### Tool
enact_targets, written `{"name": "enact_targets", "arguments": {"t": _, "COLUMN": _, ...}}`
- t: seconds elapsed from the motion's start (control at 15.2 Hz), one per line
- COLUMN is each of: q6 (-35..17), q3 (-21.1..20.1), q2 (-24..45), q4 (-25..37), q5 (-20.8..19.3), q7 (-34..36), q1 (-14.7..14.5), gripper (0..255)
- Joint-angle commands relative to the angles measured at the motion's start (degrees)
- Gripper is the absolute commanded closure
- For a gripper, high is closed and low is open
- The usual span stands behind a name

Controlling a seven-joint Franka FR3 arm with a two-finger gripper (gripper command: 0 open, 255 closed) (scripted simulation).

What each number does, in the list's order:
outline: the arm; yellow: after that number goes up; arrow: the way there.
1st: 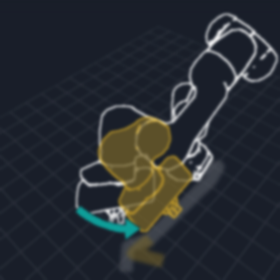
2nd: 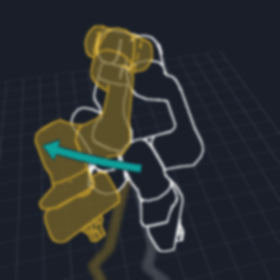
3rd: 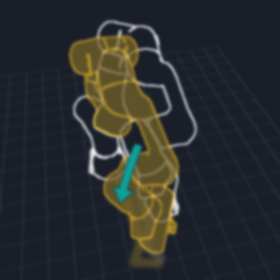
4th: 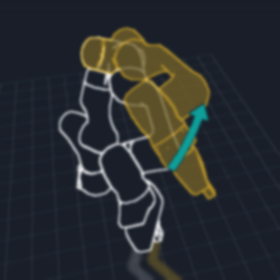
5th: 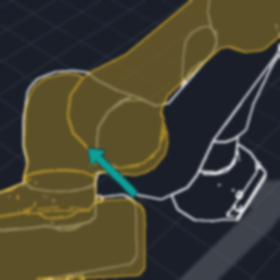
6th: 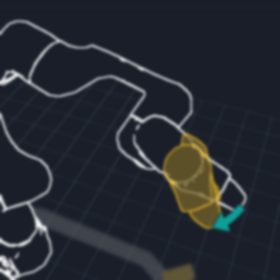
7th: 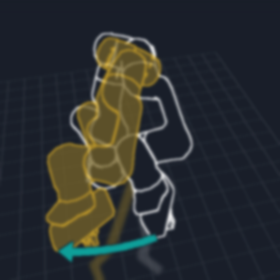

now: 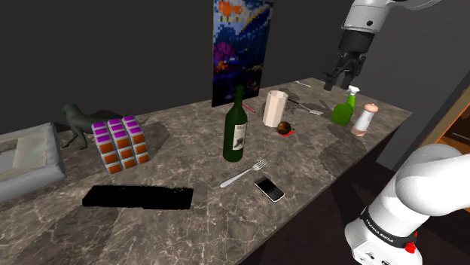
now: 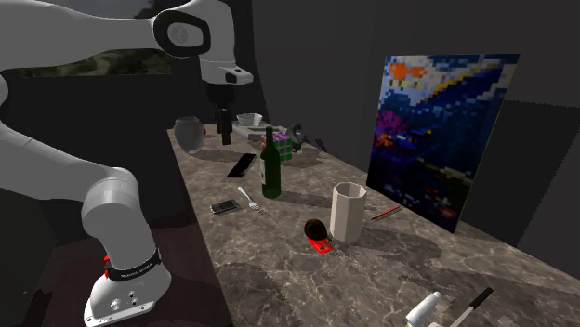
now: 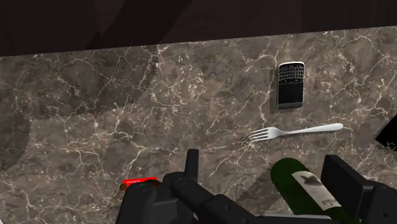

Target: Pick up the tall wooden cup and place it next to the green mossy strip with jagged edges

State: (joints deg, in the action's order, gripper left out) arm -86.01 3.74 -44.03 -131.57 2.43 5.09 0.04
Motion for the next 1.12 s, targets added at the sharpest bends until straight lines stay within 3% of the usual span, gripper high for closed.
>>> {"name": "enact_targets", "arguments": {"t": 0.0, "q6": 0.0, "q3": 0.0, "q2": 0.0, "q4": 0.0, "q5": 0.0, "q7": 0.0, "q1": 0.0, "gripper": 0}}
{"name": "enact_targets", "arguments": {"t": 0.53, "q6": -11.6, "q3": 2.9, "q2": 14.6, "q4": 3.3, "q5": -1.8, "q7": -3.8, "q1": 0.4, "gripper": 0}}
{"name": "enact_targets", "arguments": {"t": 1.06, "q6": -20.1, "q3": 5.5, "q2": 30.9, "q4": 11.4, "q5": -1.8, "q7": -7.4, "q1": 0.8, "gripper": 0}}
